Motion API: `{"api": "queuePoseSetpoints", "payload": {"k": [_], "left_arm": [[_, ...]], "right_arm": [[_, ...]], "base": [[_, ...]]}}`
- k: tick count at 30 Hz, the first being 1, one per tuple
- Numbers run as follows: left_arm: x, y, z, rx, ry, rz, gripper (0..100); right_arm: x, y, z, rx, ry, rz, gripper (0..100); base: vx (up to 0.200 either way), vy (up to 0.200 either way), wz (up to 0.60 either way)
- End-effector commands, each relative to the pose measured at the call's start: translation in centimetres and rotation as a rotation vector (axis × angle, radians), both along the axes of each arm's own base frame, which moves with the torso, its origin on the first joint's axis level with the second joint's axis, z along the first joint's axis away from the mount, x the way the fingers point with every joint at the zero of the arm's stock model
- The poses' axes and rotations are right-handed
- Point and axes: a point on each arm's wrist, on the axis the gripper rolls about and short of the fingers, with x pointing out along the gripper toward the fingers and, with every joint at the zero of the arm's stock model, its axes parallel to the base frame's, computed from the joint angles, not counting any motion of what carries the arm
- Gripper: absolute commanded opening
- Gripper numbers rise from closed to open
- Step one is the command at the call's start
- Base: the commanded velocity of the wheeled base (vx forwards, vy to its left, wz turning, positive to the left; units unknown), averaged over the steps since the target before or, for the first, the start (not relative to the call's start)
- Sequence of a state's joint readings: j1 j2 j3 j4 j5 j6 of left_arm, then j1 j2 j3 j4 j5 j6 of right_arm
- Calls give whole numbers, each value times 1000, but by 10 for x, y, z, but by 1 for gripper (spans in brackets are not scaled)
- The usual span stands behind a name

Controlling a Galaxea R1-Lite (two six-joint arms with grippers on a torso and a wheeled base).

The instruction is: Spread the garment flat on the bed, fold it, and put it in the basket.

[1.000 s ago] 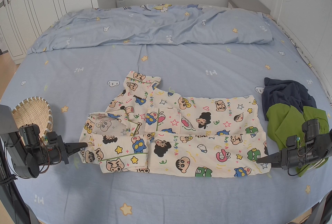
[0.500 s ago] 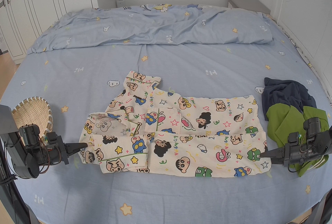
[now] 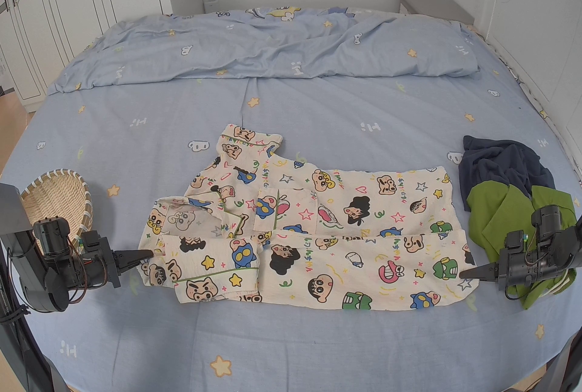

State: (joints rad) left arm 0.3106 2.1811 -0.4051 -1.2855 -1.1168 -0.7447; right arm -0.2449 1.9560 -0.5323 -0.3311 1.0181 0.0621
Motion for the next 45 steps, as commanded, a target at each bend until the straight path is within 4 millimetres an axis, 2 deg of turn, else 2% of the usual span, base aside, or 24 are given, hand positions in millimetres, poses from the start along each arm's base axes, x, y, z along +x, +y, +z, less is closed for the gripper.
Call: {"api": "queuePoseSetpoints", "payload": {"k": [1, 5, 10, 15, 37, 45], "left_arm": [[1, 1, 2, 0, -4, 3, 0], [0, 3, 6, -4, 6, 8, 0], [3, 7, 23, -16, 42, 20, 0], [7, 13, 31, -29, 84, 35, 0], [1, 11, 26, -32, 114, 29, 0], [-8, 6, 20, 17, 82, 1, 0]], "right_arm": [[-1, 0, 1, 4, 14, 0, 0], [-1, -1, 3, 12, 47, -3, 0], [-6, -6, 16, 12, 53, -25, 0], [-7, -8, 17, 14, 60, -30, 0], [-15, -6, 18, 12, 124, -17, 0], [-33, 4, 16, -14, 35, 1, 0]], "base": [[0, 0, 0], [0, 0, 0], [0, 0, 0], [0, 0, 0], [0, 0, 0], [0, 0, 0]]}}
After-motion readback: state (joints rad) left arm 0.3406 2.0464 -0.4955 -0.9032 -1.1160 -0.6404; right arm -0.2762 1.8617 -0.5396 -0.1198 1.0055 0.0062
